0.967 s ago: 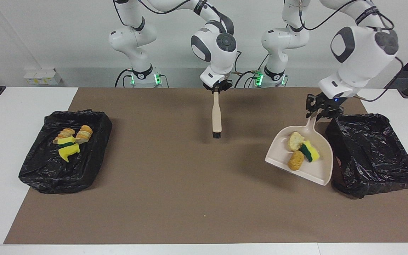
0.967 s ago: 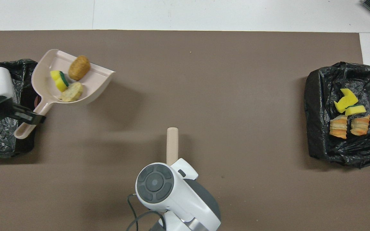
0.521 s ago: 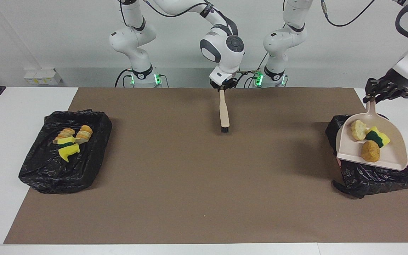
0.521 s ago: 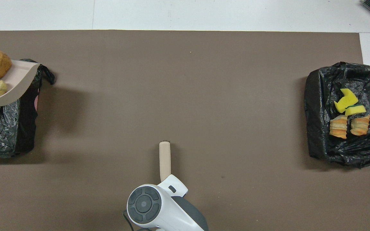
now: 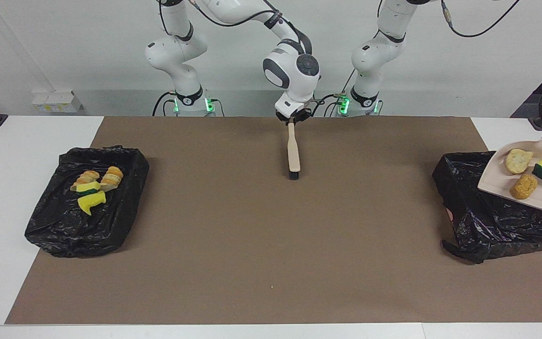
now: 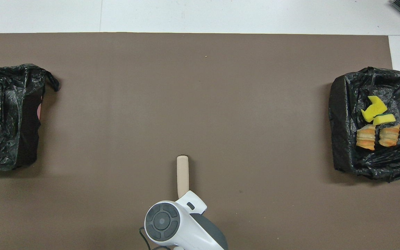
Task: Sweep and dump trash in bin
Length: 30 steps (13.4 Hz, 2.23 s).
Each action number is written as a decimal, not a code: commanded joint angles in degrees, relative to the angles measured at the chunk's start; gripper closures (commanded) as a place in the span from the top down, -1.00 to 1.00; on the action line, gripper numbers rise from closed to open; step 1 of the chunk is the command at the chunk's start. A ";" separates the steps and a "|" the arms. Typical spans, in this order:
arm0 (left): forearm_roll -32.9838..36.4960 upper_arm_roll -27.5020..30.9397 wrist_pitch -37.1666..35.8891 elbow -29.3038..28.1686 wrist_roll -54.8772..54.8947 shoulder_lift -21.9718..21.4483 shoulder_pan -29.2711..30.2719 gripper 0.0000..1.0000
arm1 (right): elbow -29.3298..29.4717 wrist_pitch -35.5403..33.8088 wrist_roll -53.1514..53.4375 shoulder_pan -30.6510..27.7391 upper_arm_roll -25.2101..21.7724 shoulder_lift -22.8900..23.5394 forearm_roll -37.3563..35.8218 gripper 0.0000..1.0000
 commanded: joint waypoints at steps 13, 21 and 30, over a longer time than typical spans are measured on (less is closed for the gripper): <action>35.04 -1.02 -2.49 -9.24 2.98 -2.89 -12.86 -1.00 | 0.67 2.25 0.45 -0.83 -0.23 -0.77 1.00 0.09; 30.16 -1.37 3.31 1.62 8.70 4.74 -13.91 -1.00 | 1.64 -2.66 -2.44 -13.29 -0.58 -12.09 0.03 1.00; -4.98 -1.20 6.39 9.57 -7.50 8.45 -15.66 -1.00 | 7.95 -12.69 -20.19 -34.83 -0.94 -21.78 -0.58 1.00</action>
